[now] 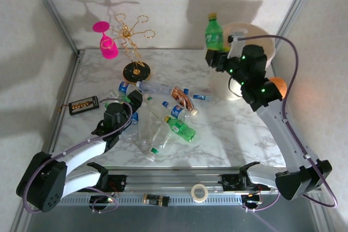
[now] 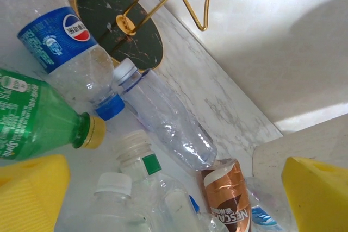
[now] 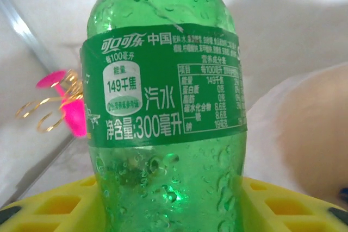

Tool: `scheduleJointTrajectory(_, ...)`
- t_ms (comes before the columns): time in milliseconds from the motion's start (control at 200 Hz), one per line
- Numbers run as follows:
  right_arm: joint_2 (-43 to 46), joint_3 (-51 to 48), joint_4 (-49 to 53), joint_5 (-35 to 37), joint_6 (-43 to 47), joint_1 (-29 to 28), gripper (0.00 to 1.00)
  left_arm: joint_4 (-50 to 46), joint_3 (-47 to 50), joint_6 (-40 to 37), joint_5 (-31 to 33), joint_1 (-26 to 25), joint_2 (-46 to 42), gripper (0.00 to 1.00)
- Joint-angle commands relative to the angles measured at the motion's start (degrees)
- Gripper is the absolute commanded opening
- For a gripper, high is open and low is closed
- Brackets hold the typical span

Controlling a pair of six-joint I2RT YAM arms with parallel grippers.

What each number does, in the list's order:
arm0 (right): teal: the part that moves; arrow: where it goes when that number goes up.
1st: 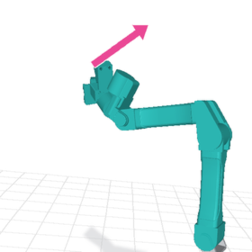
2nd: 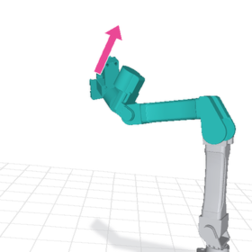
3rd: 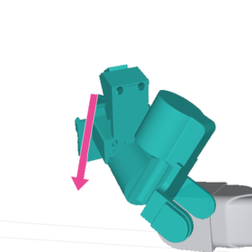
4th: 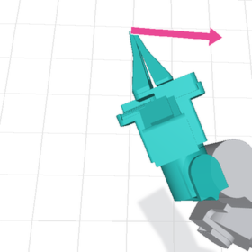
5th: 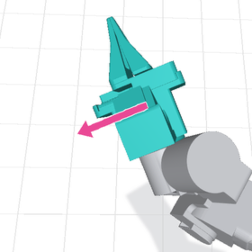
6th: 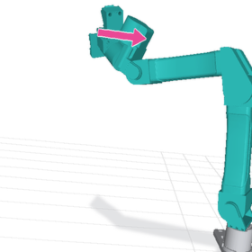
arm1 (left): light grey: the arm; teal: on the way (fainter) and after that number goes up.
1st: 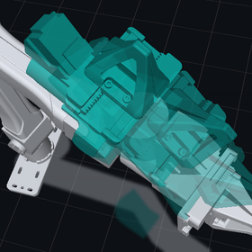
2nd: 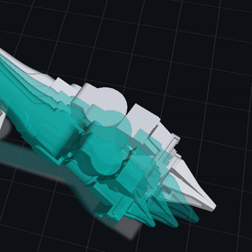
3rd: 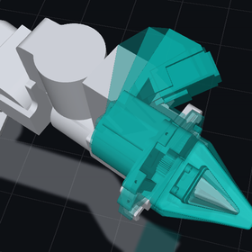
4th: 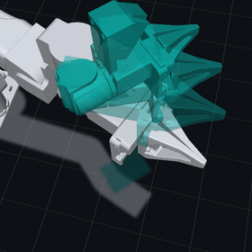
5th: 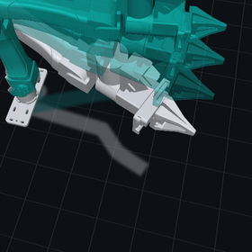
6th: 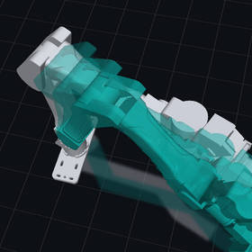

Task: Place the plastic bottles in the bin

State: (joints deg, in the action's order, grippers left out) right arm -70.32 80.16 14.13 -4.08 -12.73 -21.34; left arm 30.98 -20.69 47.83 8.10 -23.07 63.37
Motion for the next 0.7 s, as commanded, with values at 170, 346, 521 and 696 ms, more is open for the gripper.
scheduleJointTrajectory(170,-6.4,10.0,1.5,5.8,3.1,8.9,0.39,-2.3,2.4,-0.3,1.2,1.8,-5.0,1.00)
scheduleJointTrajectory(346,-11.3,11.9,2.8,13.9,5.8,9.9,0.39,-3.7,3.1,0.0,2.4,2.5,-6.9,0.99)
scheduleJointTrajectory(521,-15.0,12.6,5.0,16.2,6.8,10.6,0.40,-4.7,3.4,0.0,2.7,2.9,-8.3,1.00)
scheduleJointTrajectory(696,-16.8,11.7,6.4,16.2,6.3,11.5,0.43,-4.9,3.3,0.2,2.7,3.1,-8.8,1.00)
